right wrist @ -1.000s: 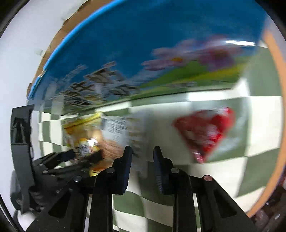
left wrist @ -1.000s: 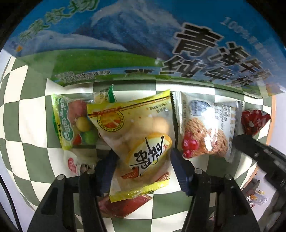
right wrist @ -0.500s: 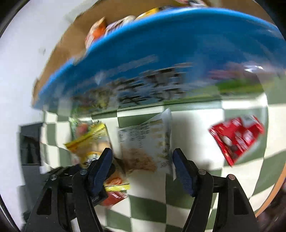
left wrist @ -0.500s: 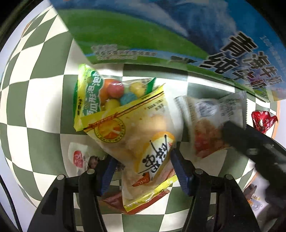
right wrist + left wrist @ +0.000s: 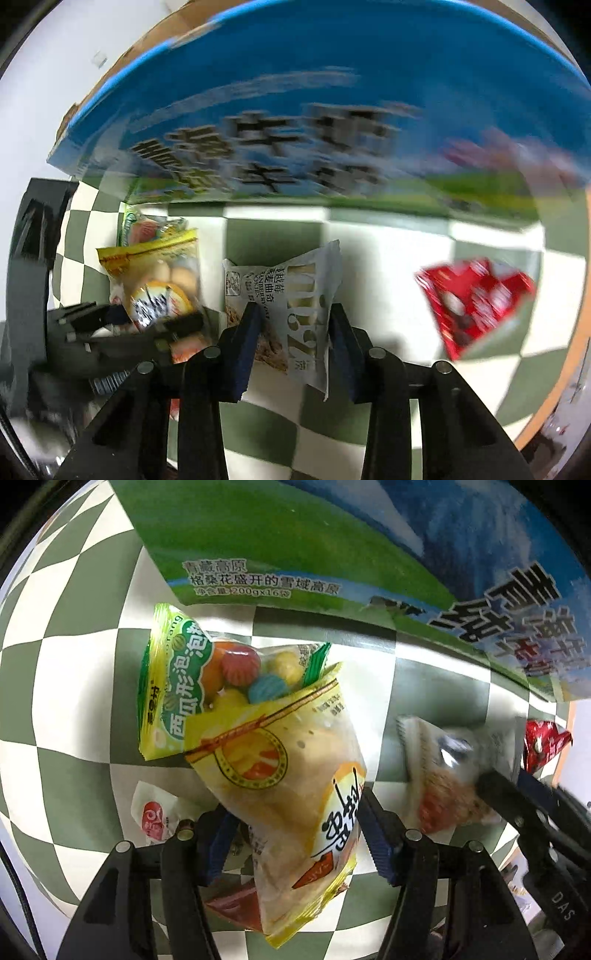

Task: Organize snacks
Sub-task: 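Grasp the yellow bread bag with the left gripper while the right grasps the oat cookie pack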

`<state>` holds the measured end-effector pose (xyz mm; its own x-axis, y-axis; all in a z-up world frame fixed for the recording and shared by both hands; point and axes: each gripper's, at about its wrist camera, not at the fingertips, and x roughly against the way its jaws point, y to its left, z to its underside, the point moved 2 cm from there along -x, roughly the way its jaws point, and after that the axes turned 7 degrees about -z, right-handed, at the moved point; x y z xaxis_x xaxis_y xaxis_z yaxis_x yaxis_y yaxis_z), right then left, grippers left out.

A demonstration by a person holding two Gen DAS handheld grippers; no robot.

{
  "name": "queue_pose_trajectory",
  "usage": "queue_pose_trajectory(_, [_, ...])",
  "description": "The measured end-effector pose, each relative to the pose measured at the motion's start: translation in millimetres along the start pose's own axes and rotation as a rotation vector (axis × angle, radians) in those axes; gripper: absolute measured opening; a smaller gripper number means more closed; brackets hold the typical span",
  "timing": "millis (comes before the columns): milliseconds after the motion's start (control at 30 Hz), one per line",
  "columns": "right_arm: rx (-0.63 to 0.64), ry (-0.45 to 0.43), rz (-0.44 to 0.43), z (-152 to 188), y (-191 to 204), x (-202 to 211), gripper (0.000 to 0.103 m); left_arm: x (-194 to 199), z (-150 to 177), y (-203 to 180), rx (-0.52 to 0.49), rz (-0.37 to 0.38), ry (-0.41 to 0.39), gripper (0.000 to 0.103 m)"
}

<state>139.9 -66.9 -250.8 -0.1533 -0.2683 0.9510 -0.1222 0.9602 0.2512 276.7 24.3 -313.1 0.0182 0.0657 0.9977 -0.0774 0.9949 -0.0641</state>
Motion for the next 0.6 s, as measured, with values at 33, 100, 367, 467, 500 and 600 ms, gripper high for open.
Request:
queue_pose_trajectory(33, [-0.012,-0.001,0.001,3.2,-5.1,3.4,0.038,-0.2,-0.5,0.8,-0.005,-0.001,-0.002,0.060])
queue_pose_trajectory(100, [-0.032,-0.012,0.018,7.8,-20.2,13.4,0.037,0.7,-2.9,-3.6,-0.022,-0.012,-0.009,0.057])
queue_pose_trajectory(367, [-0.202,-0.043,-0.106,41.9,-59.2,40.8,0.038,5.1,10.8,-27.4,-0.092,-0.001,-0.021,0.052])
queue_pose_trajectory(467, [-0.200,-0.065,-0.141,38.5,-41.6,44.3,0.058,4.9,9.0,-14.6,-0.060,0.011,-0.010,0.052])
queue_pose_trajectory(500, [-0.190,-0.067,-0.142,35.6,-31.7,41.9,0.066,5.4,9.1,-11.2,-0.057,0.000,-0.016,0.052])
queue_pose_trajectory(600, [-0.127,-0.056,-0.103,28.5,-13.2,35.4,0.069,8.4,11.7,8.7,-0.044,-0.032,-0.027,0.052])
